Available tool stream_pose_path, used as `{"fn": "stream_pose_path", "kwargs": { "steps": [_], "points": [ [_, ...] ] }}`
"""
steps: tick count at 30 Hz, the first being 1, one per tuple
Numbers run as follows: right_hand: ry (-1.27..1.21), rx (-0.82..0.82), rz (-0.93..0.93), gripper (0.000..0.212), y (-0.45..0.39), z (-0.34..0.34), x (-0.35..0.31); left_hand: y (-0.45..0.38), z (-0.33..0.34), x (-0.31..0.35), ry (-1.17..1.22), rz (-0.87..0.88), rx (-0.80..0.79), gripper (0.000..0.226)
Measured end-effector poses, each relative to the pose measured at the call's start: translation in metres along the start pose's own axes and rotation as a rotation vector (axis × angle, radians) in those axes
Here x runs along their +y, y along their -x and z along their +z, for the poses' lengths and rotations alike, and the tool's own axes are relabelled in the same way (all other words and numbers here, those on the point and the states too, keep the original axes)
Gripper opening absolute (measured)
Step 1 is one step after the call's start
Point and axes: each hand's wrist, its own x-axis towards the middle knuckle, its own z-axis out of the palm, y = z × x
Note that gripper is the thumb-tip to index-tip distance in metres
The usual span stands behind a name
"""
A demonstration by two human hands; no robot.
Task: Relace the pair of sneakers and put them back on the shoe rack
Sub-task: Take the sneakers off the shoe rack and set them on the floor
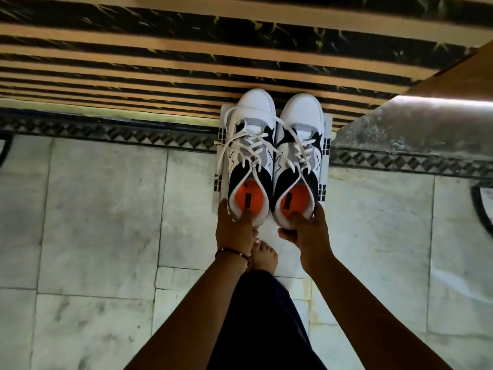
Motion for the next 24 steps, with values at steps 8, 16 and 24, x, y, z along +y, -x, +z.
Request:
{"fn": "stream_pose_path", "kwargs": {
  "steps": [8,16,24],
  "points": [
    [-0.142,-0.056,0.082,0.05,-0.002,-0.003,-0.003,-0.001,0.009,-0.005,0.077,0.095,0.008,0.054],
    [-0.108,0.057,0.012,0.039,0.029,-0.017,0.01,0.016,-0.012,-0.037,0.111,0.212,0.029,0.044],
    [-0.077,0.069,-0.113,0.04,0.126,-0.032,0.097,0.064,-0.066,-0.139,-0.012,0.257,0.062,0.046]
  ]
}}
